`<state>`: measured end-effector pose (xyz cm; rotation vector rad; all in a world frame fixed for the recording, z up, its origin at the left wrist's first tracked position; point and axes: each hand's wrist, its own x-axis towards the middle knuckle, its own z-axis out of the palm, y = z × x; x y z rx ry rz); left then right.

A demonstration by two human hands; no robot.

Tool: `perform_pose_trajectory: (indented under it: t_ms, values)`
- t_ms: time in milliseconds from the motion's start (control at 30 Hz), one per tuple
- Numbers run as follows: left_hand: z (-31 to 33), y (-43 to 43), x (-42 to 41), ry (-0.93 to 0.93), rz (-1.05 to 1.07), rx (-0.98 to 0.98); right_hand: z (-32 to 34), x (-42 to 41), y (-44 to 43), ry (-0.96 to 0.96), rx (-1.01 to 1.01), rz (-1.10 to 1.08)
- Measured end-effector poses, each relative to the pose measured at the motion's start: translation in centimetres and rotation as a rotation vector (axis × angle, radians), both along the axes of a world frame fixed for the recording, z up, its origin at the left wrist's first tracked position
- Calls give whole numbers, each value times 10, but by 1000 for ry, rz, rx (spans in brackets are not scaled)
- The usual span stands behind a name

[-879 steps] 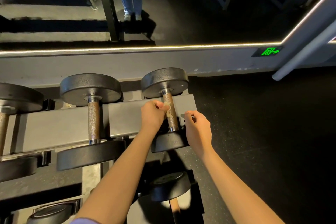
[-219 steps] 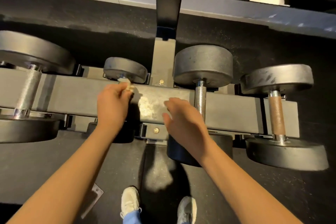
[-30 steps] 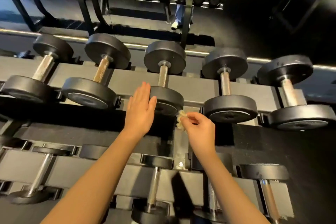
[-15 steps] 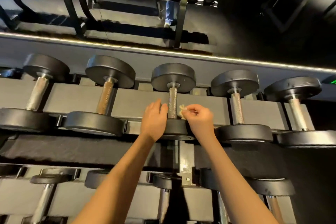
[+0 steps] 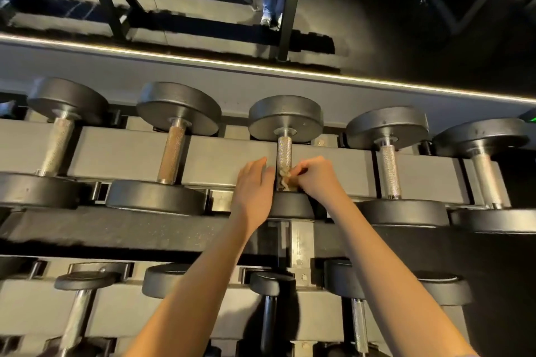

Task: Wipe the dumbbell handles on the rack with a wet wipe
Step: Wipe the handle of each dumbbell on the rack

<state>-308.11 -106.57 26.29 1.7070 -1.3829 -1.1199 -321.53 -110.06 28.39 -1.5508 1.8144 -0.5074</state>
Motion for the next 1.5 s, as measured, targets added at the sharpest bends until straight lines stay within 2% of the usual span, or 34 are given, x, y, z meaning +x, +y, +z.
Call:
perform_pose_trajectory:
  t_ms: [100,167,300,433,533,800,1067,1200,1300,1367,1467,1500]
  values:
    - [0,1,0,-14,1,-7,0,5,-5,-3,-72,-44]
    - [-2,1,1,-8,5,-5,-1,11,-15,-82,-212,-145]
    - [-5,0,0,30,42,-8,-3,17,-35,-180,-280,-276]
    - [-4,0,0,78,70,10,-11,10,-25,-96,-281,-167]
    - [2,1,-2,53,59,15,-13,6,-16,-98,-196,-87]
    - [3,2,1,-113,8,-28,-11,19,-39,-115,-400,-260]
    - [7,2,0,-74,6,-24,-12,4,-25,-32,-240,-82]
    - [5,4,-2,-18,37,-23,-7,17,-37,-41,-385,-209]
    - [5,3,0,105,42,62,-6,23,-41,-64,-425,-285]
    - [6,1,1,38,5,65,-7,18,-35,-55,-404,-241]
    - [6,0,2,-51,-47,40,-10,9,-22,-42,-196,-156]
    - [6,0,3,-65,-66,37,-9,8,-18,-22,-181,-128]
